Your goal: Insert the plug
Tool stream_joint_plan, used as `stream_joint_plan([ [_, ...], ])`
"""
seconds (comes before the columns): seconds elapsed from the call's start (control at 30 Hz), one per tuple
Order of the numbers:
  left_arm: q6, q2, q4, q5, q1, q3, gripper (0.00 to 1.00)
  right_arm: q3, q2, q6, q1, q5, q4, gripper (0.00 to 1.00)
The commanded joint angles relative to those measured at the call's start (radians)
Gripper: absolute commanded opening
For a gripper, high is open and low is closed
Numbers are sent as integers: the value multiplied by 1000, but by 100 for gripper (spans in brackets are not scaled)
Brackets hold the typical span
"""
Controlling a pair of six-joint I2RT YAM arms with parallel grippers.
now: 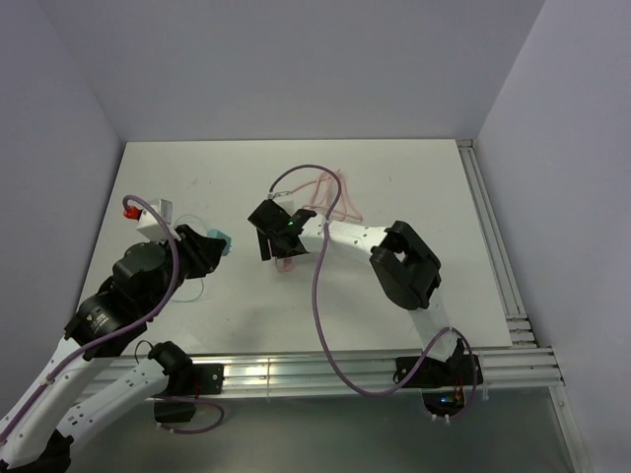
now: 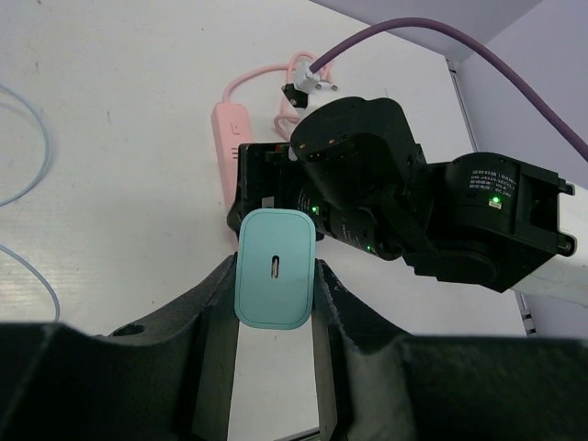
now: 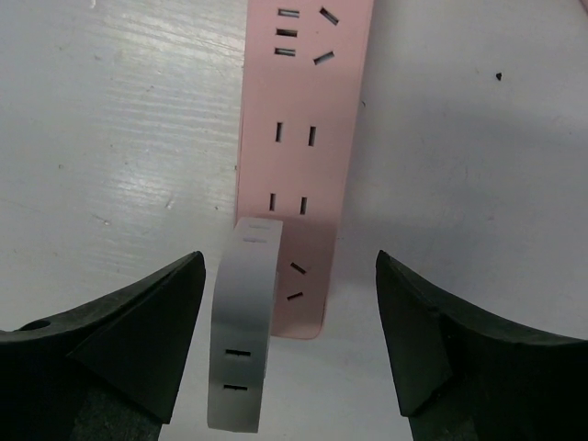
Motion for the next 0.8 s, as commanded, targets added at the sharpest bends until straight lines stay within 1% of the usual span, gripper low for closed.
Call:
stream_joint_plan([
  [0.0, 18, -10, 52, 18, 1, 3, 0, 46, 17, 42, 9, 38, -42, 81],
  [0.13, 16, -5, 57, 35, 1, 7, 0, 34, 22, 36, 9, 14, -31, 75],
  [0.23, 15, -5, 60, 40, 2, 7, 0, 32, 27, 36, 9, -3, -25, 74],
  [0.4, 12, -1, 58, 47, 1, 6, 0, 35, 39, 25, 9, 15, -37, 66],
  [0.5, 10, -1, 57, 51, 1, 6, 0, 23, 25, 17, 9, 51, -52, 66],
  [0.77, 8, 16, 69, 77, 2, 6, 0, -103, -55, 10, 2, 121, -51, 66],
])
